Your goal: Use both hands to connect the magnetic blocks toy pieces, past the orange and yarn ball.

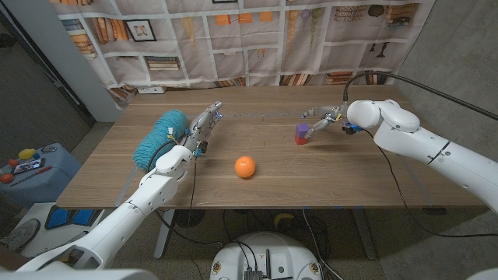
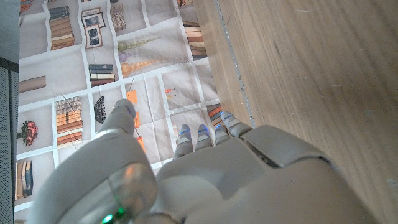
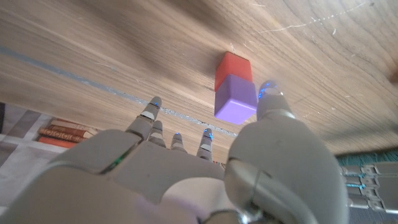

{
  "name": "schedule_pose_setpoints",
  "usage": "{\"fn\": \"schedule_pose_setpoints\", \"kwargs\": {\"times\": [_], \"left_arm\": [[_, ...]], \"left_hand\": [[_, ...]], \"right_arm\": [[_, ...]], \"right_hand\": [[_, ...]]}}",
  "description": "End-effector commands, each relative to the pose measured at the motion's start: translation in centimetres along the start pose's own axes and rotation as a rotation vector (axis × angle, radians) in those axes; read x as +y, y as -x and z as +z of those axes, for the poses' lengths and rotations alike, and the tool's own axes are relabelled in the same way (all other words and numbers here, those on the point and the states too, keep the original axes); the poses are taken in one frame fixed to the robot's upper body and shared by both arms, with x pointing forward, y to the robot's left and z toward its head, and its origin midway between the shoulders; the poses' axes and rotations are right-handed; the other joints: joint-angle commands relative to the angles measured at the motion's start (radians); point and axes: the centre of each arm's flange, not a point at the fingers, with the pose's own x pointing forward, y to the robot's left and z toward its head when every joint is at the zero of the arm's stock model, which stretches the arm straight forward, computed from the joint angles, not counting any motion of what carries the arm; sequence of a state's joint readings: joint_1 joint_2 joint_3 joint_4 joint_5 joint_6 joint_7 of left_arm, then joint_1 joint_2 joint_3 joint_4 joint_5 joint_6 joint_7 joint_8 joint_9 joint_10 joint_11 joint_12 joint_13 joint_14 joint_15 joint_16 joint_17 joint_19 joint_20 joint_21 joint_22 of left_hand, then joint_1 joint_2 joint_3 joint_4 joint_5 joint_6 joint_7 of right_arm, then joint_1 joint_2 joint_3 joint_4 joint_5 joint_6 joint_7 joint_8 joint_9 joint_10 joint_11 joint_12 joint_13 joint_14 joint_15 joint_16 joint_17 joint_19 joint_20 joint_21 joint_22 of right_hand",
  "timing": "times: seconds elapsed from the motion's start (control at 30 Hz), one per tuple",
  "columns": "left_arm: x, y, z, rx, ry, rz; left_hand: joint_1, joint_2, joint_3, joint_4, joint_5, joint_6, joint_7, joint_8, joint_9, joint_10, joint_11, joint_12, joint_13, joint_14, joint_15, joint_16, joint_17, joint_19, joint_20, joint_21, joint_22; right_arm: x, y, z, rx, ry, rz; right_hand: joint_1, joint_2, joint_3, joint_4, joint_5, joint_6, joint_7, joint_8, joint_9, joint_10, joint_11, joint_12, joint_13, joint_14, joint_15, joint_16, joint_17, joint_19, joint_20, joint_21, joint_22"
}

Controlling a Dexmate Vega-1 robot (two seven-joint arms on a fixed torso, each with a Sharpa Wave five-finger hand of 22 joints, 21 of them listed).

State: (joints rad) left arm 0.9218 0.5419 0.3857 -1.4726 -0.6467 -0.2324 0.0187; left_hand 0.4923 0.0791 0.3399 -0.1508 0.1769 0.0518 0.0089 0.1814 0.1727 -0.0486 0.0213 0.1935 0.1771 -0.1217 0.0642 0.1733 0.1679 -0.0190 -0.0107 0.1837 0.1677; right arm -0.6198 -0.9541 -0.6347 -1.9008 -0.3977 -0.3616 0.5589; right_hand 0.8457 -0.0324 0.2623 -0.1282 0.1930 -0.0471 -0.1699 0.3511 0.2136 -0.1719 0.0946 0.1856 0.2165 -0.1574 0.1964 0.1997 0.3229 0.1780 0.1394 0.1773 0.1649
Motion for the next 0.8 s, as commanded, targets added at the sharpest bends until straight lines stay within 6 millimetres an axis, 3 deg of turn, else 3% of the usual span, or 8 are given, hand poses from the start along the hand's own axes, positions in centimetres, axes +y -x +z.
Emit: {"fn": "schedule_pose_setpoints", "kwargs": {"times": [0.03, 0.2, 0.37, 0.8], "left_arm": [[-0.2, -0.3, -0.2, -0.023, 0.006, 0.015], [-0.1, -0.3, -0.2, -0.019, -0.001, 0.021], [0.1, 0.1, -0.1, -0.017, 0.000, 0.034], [1.0, 0.5, 0.5, -0.026, -0.049, 0.036]], "left_hand": [[-0.005, 0.013, 0.003, 0.001, -0.003, -0.004, -0.007, -0.002, 0.002, 0.000, -0.006, 0.000, -0.001, 0.004, -0.010, 0.005, 0.001, 0.000, -0.004, 0.004, 0.001], [-0.014, 0.016, 0.002, 0.004, -0.002, 0.000, -0.011, 0.000, 0.002, 0.013, -0.021, 0.004, -0.001, 0.016, -0.018, 0.008, 0.001, 0.010, -0.010, 0.008, 0.001], [-0.023, 0.033, 0.004, 0.012, 0.000, 0.000, -0.009, 0.000, 0.002, 0.021, -0.019, 0.006, -0.001, 0.023, -0.019, 0.009, 0.001, 0.022, -0.010, 0.011, 0.002], [-0.037, 0.050, 0.007, 0.018, 0.001, 0.013, -0.008, 0.004, 0.002, 0.039, -0.024, 0.009, -0.001, 0.035, -0.026, 0.010, 0.000, 0.035, -0.010, 0.014, 0.003]], "right_arm": [[0.6, 1.1, -3.2, -0.127, -0.236, -0.096], [0.5, 1.4, -4.3, -0.181, -0.351, -0.153], [0.8, 1.5, -4.8, -0.195, -0.424, -0.213], [3.0, 0.9, -5.5, -0.229, -0.608, -0.331]], "right_hand": [[-0.017, -0.010, -0.006, 0.008, 0.005, -0.002, -0.004, -0.004, -0.002, -0.010, -0.013, 0.014, 0.001, -0.001, 0.001, 0.005, 0.002, -0.003, 0.001, 0.003, 0.005], [-0.052, -0.025, -0.021, 0.016, 0.004, 0.021, -0.004, -0.007, -0.010, 0.010, -0.038, 0.023, -0.001, 0.014, -0.019, 0.012, -0.001, 0.010, -0.017, 0.010, 0.004], [-0.080, -0.034, -0.032, 0.019, 0.005, 0.050, -0.003, -0.011, -0.018, 0.041, -0.069, 0.031, -0.006, 0.031, -0.061, 0.016, -0.011, 0.028, -0.047, 0.016, 0.003], [-0.117, -0.029, -0.041, 0.026, 0.003, 0.058, -0.010, -0.036, -0.028, 0.086, -0.104, 0.035, -0.019, 0.062, -0.115, 0.020, -0.033, 0.041, -0.076, 0.013, 0.002]]}}
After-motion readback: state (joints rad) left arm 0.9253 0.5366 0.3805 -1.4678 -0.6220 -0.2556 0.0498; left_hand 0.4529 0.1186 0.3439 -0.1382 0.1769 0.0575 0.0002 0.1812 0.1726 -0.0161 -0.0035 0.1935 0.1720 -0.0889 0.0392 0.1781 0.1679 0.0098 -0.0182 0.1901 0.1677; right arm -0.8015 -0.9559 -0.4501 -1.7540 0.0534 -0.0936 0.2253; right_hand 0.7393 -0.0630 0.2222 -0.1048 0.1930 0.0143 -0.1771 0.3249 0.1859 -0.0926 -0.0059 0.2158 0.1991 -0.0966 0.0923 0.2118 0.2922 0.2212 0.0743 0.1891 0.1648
